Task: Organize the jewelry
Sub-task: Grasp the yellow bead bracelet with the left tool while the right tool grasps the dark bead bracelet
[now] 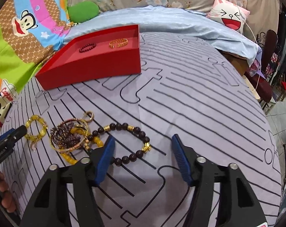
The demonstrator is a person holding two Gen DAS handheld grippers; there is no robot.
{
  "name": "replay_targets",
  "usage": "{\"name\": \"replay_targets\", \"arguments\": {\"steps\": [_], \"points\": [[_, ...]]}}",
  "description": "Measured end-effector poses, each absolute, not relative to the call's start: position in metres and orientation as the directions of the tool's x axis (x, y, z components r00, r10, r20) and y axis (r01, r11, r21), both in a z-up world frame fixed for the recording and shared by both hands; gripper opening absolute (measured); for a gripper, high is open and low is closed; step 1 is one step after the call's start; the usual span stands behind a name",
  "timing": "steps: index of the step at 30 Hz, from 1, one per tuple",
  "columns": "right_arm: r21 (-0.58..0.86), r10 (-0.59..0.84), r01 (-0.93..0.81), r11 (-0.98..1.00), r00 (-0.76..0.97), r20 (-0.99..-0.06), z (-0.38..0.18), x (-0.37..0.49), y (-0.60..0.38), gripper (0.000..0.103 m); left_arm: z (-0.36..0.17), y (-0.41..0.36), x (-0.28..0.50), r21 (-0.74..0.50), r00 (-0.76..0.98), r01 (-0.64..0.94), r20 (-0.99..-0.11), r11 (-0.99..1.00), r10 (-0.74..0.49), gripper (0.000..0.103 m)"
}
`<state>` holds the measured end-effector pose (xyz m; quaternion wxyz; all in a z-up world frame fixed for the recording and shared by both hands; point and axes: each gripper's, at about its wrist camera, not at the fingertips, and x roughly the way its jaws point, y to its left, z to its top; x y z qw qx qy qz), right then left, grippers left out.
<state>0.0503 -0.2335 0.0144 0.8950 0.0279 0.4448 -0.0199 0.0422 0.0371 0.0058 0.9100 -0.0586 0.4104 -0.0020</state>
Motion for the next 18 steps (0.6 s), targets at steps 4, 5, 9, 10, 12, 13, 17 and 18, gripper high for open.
{"name": "replay_targets", "arguments": {"steps": [4,5,9,10,12,13,17,18], "points": [[0.022,-0.019,0.060,0.998,0.607,-0.795,0.014,0.050,-0.233,0.049,0.005,0.037,0.045,-0.103,0.657,-0.043,-0.752,0.994,-0.049,0.061],[0.023,-0.019,0.061,0.998,0.607,-0.794,0.014,0.050,-0.234,0.047,0.005,0.036,0.045,-0.100,0.655,-0.044,-0.754,0.994,-0.047,0.061],[0.034,-0.018,0.074,0.997,0.611,-0.791,0.015,0.049,-0.237,0.032,0.002,0.035,0.050,-0.080,0.638,-0.055,-0.770,0.995,-0.027,0.061],[0.035,-0.018,0.074,0.997,0.612,-0.791,0.015,0.049,-0.237,0.030,0.002,0.034,0.052,-0.074,0.634,-0.059,-0.773,0.996,-0.020,0.061],[0.036,-0.013,0.066,0.997,0.612,-0.790,0.015,0.049,-0.236,0.025,0.002,0.033,0.055,-0.061,0.633,-0.059,-0.774,0.996,-0.010,0.060],[0.032,-0.013,0.062,0.998,0.613,-0.790,0.015,0.049,-0.235,0.024,0.002,0.031,0.057,-0.055,0.632,-0.053,-0.775,0.997,-0.009,0.059],[0.023,-0.015,0.055,0.998,0.612,-0.791,0.015,0.049,-0.232,0.020,0.002,0.025,0.063,-0.032,0.631,-0.026,-0.776,0.999,-0.008,0.049],[0.026,-0.013,0.055,0.998,0.612,-0.791,0.015,0.050,-0.233,0.020,0.002,0.024,0.064,-0.030,0.631,-0.022,-0.775,0.999,-0.009,0.045]]}}
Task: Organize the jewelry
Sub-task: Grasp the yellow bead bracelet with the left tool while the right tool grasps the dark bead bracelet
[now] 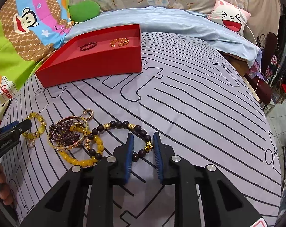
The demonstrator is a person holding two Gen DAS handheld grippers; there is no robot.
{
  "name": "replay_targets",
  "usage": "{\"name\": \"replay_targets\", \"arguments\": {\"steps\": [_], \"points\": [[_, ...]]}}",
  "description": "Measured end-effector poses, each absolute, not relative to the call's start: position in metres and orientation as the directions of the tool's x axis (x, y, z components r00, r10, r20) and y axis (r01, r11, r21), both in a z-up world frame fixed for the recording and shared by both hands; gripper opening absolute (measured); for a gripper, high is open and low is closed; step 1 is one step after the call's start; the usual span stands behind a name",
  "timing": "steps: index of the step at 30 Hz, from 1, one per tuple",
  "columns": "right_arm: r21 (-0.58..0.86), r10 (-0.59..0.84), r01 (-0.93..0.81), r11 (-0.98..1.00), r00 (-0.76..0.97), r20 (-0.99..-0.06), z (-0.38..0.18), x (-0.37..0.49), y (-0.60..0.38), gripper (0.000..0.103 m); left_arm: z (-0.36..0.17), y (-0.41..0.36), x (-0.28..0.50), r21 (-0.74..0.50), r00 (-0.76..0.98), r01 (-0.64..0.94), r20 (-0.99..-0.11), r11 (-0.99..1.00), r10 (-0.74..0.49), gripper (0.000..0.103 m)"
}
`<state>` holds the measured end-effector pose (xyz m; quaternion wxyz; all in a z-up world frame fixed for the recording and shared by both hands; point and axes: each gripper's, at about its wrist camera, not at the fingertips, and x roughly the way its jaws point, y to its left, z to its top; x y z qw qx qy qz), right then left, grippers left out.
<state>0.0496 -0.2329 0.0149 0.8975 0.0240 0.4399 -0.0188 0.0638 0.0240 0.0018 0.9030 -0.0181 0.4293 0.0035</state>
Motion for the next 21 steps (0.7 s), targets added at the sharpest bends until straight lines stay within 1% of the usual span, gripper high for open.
{"name": "replay_targets", "arguments": {"steps": [1,6,8,11,13,14,17,21], "points": [[0.027,-0.012,0.055,0.998,0.612,-0.791,0.015,0.049,-0.232,0.020,0.002,0.023,0.065,-0.030,0.632,-0.017,-0.775,0.999,-0.012,0.044],[0.028,-0.012,0.055,0.998,0.612,-0.790,0.015,0.049,-0.233,0.020,0.003,0.022,0.067,-0.041,0.635,0.004,-0.772,0.999,-0.034,0.018],[0.029,-0.011,0.055,0.998,0.612,-0.791,0.015,0.049,-0.233,0.020,0.003,0.022,0.067,-0.047,0.636,0.008,-0.771,0.999,-0.042,0.009],[0.036,-0.006,0.057,0.998,0.612,-0.791,0.015,0.050,-0.233,0.020,0.003,0.021,0.066,-0.057,0.634,0.016,-0.771,0.998,-0.054,0.009],[0.042,-0.001,0.056,0.998,0.613,-0.790,0.015,0.049,-0.234,0.017,0.004,0.021,0.066,-0.075,0.630,0.021,-0.774,0.997,-0.071,0.009],[0.047,0.003,0.055,0.997,0.613,-0.790,0.015,0.049,-0.234,0.013,0.004,0.021,0.065,-0.083,0.628,0.021,-0.775,0.996,-0.078,0.009],[0.069,0.022,0.054,0.996,0.608,-0.794,0.017,0.049,-0.235,0.009,0.008,0.022,0.063,-0.108,0.624,0.023,-0.775,0.994,-0.098,0.009],[0.083,0.033,0.053,0.995,0.614,-0.789,0.022,0.048,-0.236,0.009,0.020,0.020,0.059,-0.121,0.637,0.037,-0.762,0.992,-0.117,0.009]]}}
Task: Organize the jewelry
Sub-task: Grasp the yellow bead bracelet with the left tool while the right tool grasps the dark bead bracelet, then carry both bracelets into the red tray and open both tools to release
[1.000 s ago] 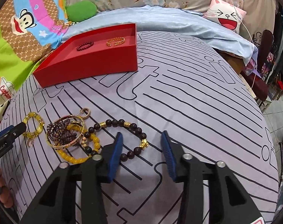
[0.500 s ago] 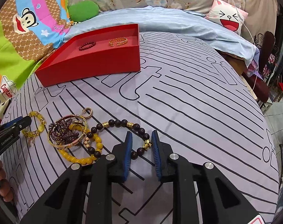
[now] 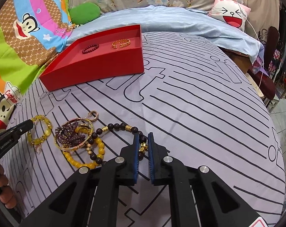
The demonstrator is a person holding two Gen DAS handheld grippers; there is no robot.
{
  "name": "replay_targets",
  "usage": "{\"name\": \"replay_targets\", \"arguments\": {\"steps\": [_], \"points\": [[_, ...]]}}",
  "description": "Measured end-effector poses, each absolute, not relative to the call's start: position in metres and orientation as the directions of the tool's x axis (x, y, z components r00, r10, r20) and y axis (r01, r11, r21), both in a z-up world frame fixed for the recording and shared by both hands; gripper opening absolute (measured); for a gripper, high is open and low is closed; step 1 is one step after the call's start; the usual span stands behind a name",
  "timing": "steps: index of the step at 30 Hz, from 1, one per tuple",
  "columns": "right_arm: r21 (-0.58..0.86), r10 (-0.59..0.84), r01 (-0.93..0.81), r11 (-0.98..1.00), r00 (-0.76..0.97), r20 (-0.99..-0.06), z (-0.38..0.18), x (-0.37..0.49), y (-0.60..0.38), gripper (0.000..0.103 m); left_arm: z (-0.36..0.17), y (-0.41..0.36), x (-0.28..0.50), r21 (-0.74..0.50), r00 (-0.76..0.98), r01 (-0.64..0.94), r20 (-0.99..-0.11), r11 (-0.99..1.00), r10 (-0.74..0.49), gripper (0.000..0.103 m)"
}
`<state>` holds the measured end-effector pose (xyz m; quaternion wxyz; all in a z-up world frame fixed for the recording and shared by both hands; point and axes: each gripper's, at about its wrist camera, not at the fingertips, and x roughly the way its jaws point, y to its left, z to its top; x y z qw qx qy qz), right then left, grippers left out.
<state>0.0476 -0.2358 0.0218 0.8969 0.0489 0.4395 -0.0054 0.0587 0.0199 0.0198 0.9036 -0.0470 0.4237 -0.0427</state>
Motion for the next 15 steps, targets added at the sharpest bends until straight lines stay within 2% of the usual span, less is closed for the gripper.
{"name": "replay_targets", "arguments": {"steps": [15], "points": [[0.100,0.058,0.021,0.995,0.687,-0.724,0.066,0.042,-0.235,0.009,0.077,0.012,0.052,-0.163,0.691,0.116,-0.695,0.980,-0.197,0.009]]}}
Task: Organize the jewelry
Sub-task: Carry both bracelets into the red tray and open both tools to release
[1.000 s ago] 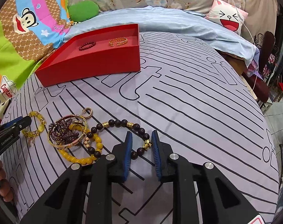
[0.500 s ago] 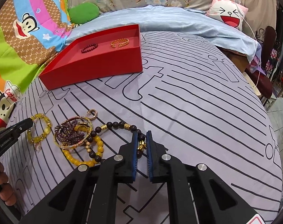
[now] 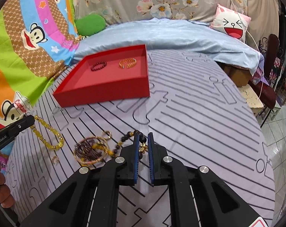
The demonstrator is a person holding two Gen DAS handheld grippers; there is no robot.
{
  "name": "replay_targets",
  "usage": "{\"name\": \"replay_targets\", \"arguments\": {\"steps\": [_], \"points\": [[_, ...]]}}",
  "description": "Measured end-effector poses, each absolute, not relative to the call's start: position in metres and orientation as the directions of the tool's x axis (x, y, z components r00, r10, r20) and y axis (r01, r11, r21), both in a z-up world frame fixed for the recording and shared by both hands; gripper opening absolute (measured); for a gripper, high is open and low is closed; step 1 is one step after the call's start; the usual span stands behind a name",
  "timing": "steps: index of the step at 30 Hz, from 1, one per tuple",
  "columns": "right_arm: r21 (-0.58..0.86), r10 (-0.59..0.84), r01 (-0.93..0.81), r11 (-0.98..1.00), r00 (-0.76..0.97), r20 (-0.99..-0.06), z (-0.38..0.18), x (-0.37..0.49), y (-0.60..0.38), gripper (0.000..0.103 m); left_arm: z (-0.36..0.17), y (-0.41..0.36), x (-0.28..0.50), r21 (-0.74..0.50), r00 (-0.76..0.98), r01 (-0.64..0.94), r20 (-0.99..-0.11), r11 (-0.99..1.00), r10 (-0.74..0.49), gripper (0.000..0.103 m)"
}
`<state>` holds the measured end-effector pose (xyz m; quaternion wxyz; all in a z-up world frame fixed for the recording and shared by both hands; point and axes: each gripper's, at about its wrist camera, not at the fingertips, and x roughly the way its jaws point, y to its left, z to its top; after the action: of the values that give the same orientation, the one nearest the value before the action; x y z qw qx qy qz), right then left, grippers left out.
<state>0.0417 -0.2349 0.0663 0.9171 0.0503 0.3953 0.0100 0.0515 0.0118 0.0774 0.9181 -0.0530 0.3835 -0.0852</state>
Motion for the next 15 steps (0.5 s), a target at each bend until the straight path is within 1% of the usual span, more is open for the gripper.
{"name": "replay_targets", "arguments": {"steps": [8,15], "points": [[0.114,0.089,-0.017,0.993,0.733,-0.675,0.103,0.055,-0.235,0.009,0.111,0.010,0.065,-0.166,0.716,0.153,-0.660,0.974,-0.225,0.009],[0.092,0.104,-0.058,0.994,0.762,-0.640,0.130,0.096,-0.230,0.009,0.142,-0.003,0.103,-0.180,0.734,0.211,-0.620,0.961,-0.278,0.009]]}}
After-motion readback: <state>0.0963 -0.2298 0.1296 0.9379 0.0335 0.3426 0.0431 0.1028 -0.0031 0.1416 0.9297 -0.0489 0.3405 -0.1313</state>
